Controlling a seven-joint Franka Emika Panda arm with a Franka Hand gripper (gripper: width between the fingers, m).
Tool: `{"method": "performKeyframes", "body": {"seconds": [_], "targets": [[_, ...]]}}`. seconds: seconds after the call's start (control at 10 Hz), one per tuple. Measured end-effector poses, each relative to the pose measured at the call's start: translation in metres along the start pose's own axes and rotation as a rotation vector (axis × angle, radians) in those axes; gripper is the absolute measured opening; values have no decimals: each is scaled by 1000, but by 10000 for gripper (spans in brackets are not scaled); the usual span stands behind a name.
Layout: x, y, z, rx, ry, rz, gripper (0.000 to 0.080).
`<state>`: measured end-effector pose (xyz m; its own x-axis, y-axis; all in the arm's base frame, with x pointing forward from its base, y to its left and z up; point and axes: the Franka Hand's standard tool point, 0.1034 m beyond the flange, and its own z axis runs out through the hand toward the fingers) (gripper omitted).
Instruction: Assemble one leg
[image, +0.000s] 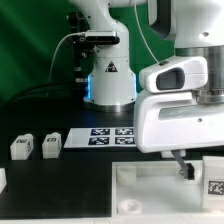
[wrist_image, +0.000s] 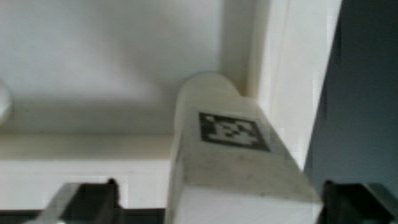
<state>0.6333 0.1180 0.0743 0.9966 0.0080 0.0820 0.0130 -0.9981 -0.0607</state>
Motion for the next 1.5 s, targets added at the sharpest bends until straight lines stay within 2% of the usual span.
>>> {"method": "performKeyframes", "body": {"seconds": [0.1, 0.2, 0.3, 0.6, 0.8, 1.0, 1.1, 1.3, 1.4, 1.5], "targets": [[0, 1, 0, 0, 0, 1, 390], [0, 0, 0, 2, 0, 92, 390], [0, 1, 0, 2, -1, 176, 291], [1, 3, 0, 11, -4, 531, 291], [-2, 5, -3, 28, -41, 1025, 291], [-1, 2, -4, 67, -136, 1391, 294], [-1, 0, -4, 61, -150, 1548, 294], [-2, -4, -4, 50, -159, 1688, 294], [-5, -4, -3, 32, -173, 1718, 294], [-5, -4, -2, 33, -172, 1707, 375]]}}
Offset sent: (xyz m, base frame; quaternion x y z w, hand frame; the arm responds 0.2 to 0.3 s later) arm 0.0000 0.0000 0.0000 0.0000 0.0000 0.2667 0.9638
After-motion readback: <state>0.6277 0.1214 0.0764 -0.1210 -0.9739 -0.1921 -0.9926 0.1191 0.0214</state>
